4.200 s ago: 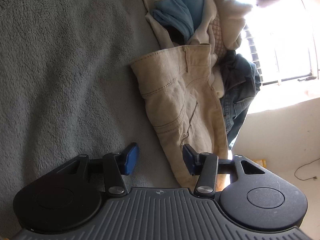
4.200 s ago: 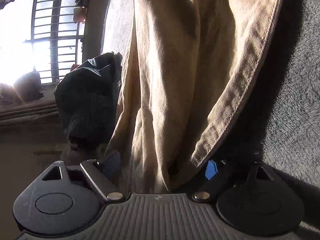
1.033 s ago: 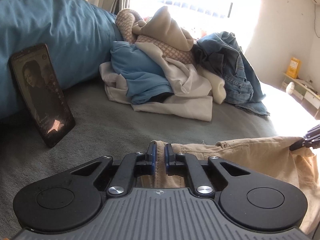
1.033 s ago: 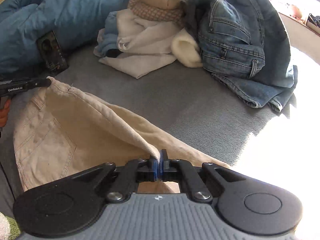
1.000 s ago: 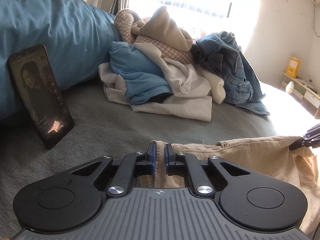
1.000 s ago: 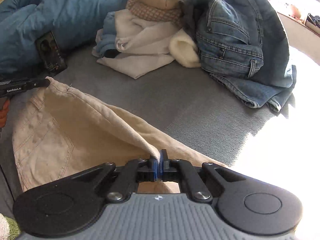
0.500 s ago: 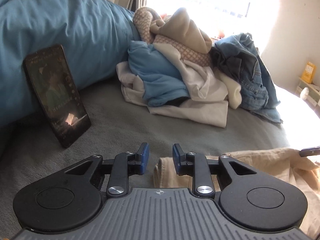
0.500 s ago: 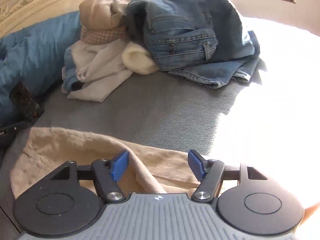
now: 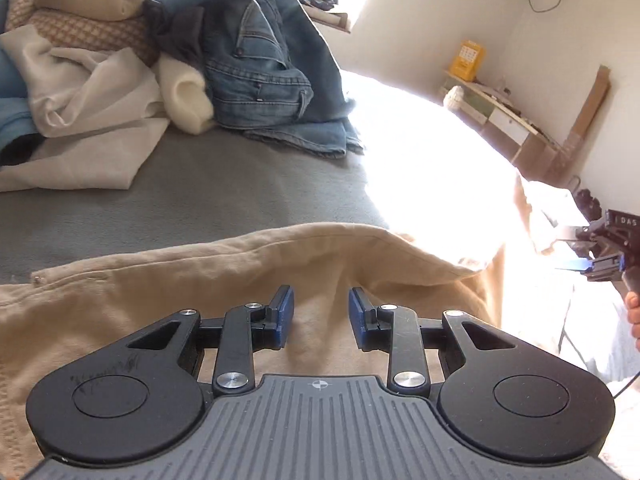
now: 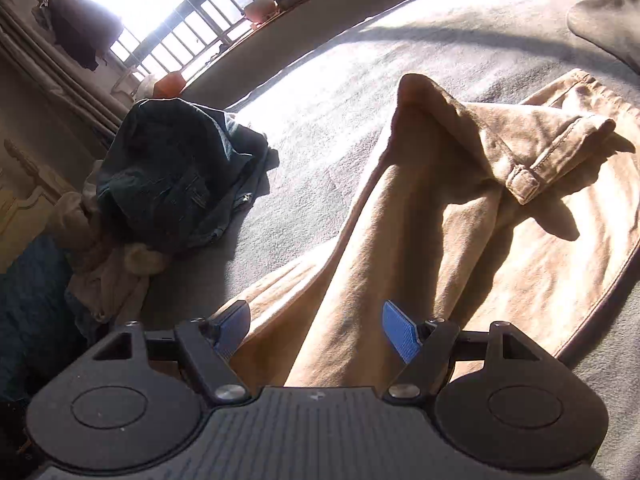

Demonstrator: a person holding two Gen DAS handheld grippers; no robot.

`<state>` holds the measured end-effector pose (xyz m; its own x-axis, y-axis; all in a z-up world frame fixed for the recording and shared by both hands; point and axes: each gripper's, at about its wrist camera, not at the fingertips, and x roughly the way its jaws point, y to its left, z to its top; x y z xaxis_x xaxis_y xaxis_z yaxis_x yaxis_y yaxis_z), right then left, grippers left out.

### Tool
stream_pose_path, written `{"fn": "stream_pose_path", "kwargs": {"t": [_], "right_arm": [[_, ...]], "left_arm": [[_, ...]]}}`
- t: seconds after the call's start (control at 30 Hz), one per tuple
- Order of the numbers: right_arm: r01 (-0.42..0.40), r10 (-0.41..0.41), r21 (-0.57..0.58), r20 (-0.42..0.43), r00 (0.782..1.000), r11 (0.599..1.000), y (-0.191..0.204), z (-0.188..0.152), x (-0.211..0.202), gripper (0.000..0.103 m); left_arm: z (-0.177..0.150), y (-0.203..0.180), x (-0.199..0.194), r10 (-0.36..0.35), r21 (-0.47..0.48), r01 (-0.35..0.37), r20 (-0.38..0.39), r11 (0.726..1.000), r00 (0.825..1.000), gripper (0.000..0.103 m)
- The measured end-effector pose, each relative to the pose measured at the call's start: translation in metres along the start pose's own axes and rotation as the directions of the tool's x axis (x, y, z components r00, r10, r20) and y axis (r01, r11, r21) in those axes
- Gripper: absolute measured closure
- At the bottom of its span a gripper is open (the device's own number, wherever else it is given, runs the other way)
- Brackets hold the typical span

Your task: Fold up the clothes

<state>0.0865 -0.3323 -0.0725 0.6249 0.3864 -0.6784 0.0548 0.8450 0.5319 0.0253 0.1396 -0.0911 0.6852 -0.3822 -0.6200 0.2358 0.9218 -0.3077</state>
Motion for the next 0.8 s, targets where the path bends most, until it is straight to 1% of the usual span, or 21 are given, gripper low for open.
{"fn": "stream_pose_path", "kwargs": {"t": [0.03,0.07,0.1,0.13,0.17,0.23,0.27,0.3,0.37,0.43,0.5,0.53,0.57,0.6,0.63,0.67,0.7,0.73,0.77,0.8], "right_arm": [[0.052,-0.053,0.039,0.014,0.999,0.998,-0.014,0.005,-0.006,0.029],[0.106,-0.108,0.062,0.035,0.994,0.992,-0.029,0.011,-0.012,0.031],[0.159,-0.164,0.086,0.056,0.985,0.984,-0.044,0.017,-0.017,0.033],[0.221,-0.227,0.069,0.082,0.971,0.973,-0.052,0.023,-0.02,0.034],[0.303,-0.304,0.019,0.115,0.946,0.953,-0.058,0.029,-0.021,0.035],[0.426,-0.407,-0.107,0.163,0.899,0.898,-0.063,0.035,-0.018,0.035],[0.468,-0.437,-0.197,0.182,0.881,0.862,-0.059,0.033,-0.013,0.035],[0.505,-0.463,-0.286,0.204,0.863,0.815,-0.054,0.031,-0.007,0.035],[0.535,-0.476,-0.442,0.247,0.844,0.72,-0.039,0.023,0.006,0.035],[0.556,-0.477,-0.57,0.301,0.826,0.604,-0.025,0.014,0.02,0.035],[0.563,-0.48,-0.653,0.328,0.814,0.507,-0.019,0.011,0.039,0.036],[0.572,-0.493,-0.674,0.338,0.802,0.468,-0.018,0.01,0.049,0.036],[0.58,-0.509,-0.689,0.343,0.789,0.435,-0.019,0.011,0.059,0.039],[0.588,-0.52,-0.694,0.35,0.779,0.415,-0.021,0.013,0.067,0.045],[0.597,-0.531,-0.699,0.357,0.769,0.395,-0.023,0.016,0.074,0.048],[0.601,-0.531,-0.697,0.363,0.766,0.391,-0.024,0.02,0.078,0.056],[0.604,-0.532,-0.692,0.364,0.765,0.396,-0.024,0.024,0.079,0.072],[0.606,-0.533,-0.687,0.364,0.764,0.4,-0.024,0.028,0.079,0.08],[0.618,-0.537,-0.675,0.372,0.757,0.404,-0.024,0.032,0.076,0.085],[0.629,-0.533,-0.66,0.386,0.753,0.411,-0.023,0.036,0.07,0.087]], "left_arm": [[-0.002,-0.003,0.007,0.035,0.014,-0.035,-0.002,0.999,0.999,0.073],[-0.004,-0.002,0.012,0.064,0.004,-0.064,-0.003,0.998,0.998,0.073],[-0.005,0.003,0.014,0.067,-0.032,-0.067,0.0,0.997,0.998,0.073],[-0.006,0.008,0.016,0.069,-0.069,-0.069,0.002,0.995,0.998,0.073],[-0.007,0.012,0.017,0.074,-0.104,-0.073,0.006,0.992,0.997,0.073],[-0.009,0.019,0.017,0.079,-0.146,-0.077,0.007,0.986,0.997,0.074],[-0.011,0.02,0.017,0.079,-0.155,-0.076,0.009,0.985,0.997,0.074],[-0.011,0.019,0.016,0.083,-0.152,-0.079,0.015,0.985,0.996,0.074],[-0.013,0.017,0.017,0.096,-0.133,-0.092,0.018,0.987,0.995,0.074],[-0.014,0.014,0.019,0.106,-0.119,-0.103,0.019,0.987,0.994,0.074],[-0.014,0.013,0.021,0.111,-0.118,-0.108,0.023,0.987,0.994,0.074],[-0.015,0.013,0.021,0.111,-0.119,-0.108,0.026,0.987,0.993,0.074],[-0.015,0.014,0.021,0.111,-0.12,-0.107,0.029,0.987,0.993,0.074],[-0.015,0.014,0.023,0.109,-0.12,-0.104,0.032,0.987,0.994,0.074],[-0.015,0.015,0.023,0.107,-0.122,-0.102,0.035,0.987,0.994,0.074],[-0.015,0.015,0.024,0.105,-0.124,-0.099,0.037,0.987,0.994,0.074],[-0.016,0.016,0.024,0.103,-0.125,-0.097,0.039,0.987,0.994,0.074],[-0.016,0.016,0.024,0.101,-0.126,-0.095,0.042,0.987,0.994,0.074],[-0.016,0.017,0.024,0.099,-0.127,-0.093,0.044,0.988,0.994,0.074],[-0.017,0.017,0.024,0.097,-0.13,-0.09,0.047,0.987,0.994,0.074]]}}
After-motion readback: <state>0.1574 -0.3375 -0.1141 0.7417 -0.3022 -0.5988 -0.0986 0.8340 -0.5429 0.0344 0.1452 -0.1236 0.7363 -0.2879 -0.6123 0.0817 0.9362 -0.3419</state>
